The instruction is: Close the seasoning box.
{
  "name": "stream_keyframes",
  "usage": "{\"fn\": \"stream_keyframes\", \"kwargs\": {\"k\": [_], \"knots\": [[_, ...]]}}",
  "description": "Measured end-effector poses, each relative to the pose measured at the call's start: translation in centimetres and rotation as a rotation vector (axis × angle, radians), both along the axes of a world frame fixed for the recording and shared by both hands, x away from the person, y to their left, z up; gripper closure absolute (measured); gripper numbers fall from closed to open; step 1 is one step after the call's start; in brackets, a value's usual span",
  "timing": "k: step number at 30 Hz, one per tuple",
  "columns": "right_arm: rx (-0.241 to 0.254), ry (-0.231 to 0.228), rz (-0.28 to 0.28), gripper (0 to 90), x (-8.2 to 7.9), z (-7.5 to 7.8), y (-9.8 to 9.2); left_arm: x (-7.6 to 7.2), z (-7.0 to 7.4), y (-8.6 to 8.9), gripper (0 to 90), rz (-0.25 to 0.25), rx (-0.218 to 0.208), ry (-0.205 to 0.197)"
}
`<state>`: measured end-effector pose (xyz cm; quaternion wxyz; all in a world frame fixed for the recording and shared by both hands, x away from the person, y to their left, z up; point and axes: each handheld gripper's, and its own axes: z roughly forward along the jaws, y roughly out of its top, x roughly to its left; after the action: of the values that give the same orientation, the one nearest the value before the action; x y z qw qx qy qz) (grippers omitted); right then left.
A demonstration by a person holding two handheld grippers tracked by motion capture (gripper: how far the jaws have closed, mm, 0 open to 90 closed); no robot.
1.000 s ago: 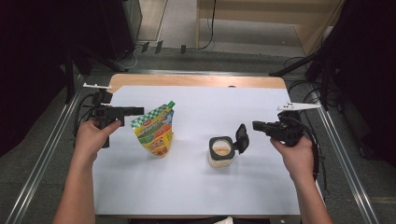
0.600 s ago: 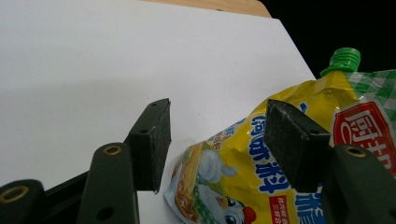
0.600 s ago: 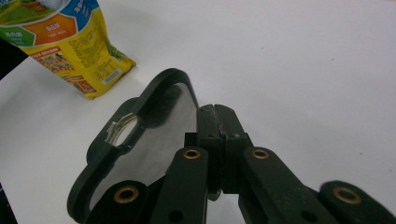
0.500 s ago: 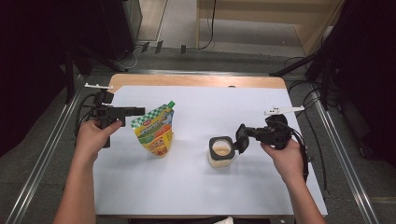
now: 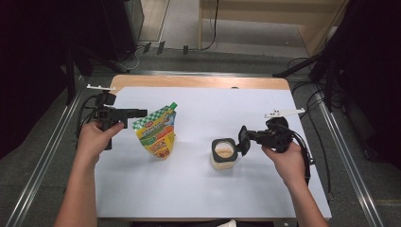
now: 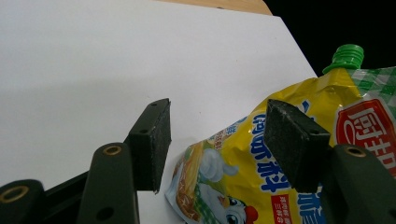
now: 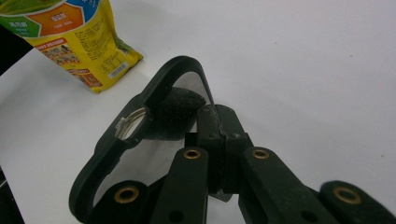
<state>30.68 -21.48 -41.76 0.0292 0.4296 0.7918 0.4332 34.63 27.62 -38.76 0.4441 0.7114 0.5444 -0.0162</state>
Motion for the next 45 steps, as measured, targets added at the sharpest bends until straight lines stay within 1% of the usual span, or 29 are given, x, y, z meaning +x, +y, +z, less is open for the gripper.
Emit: {"fn": "stream_keyframes", "kwargs": {"k": [6,9,12,14,15,25,30,38,39,45], "knots": [[0.002,-0.006,0.013,90.0,-0.1,0.0,0.3,0.0,0.0,0.1,42.3,0.005,-0.001,0.001],[0.020,0.002,0.019,90.0,-0.1,0.0,0.5,0.0,-0.1,0.1,42.2,0.005,-0.002,0.002],[0.025,-0.007,0.028,90.0,-0.2,0.1,0.7,0.0,-0.1,0.2,42.1,0.005,-0.002,0.003],[0.027,-0.004,0.034,90.0,-0.3,0.2,1.0,0.0,-0.1,0.2,42.1,0.003,0.000,0.004],[0.024,-0.011,0.038,90.0,-0.3,0.2,1.2,0.0,-0.1,0.1,42.1,0.004,0.000,0.004],[0.014,-0.016,0.064,90.0,-0.5,-0.2,2.2,0.1,-0.3,0.1,41.8,0.001,0.002,0.012],[0.009,-0.012,0.086,90.0,-0.7,-0.4,2.9,0.1,-0.4,0.1,41.8,0.002,0.001,0.014],[-0.027,0.005,0.136,90.0,-0.9,-1.3,4.7,0.1,-0.5,0.2,41.8,0.002,0.001,0.017],[-0.032,0.010,0.135,90.0,-0.9,-1.4,4.9,0.1,-0.5,0.2,41.8,0.001,0.002,0.017],[-0.033,0.006,0.144,90.0,-1.0,-1.5,5.1,0.2,-0.6,0.3,41.8,0.005,-0.001,0.018]]}}
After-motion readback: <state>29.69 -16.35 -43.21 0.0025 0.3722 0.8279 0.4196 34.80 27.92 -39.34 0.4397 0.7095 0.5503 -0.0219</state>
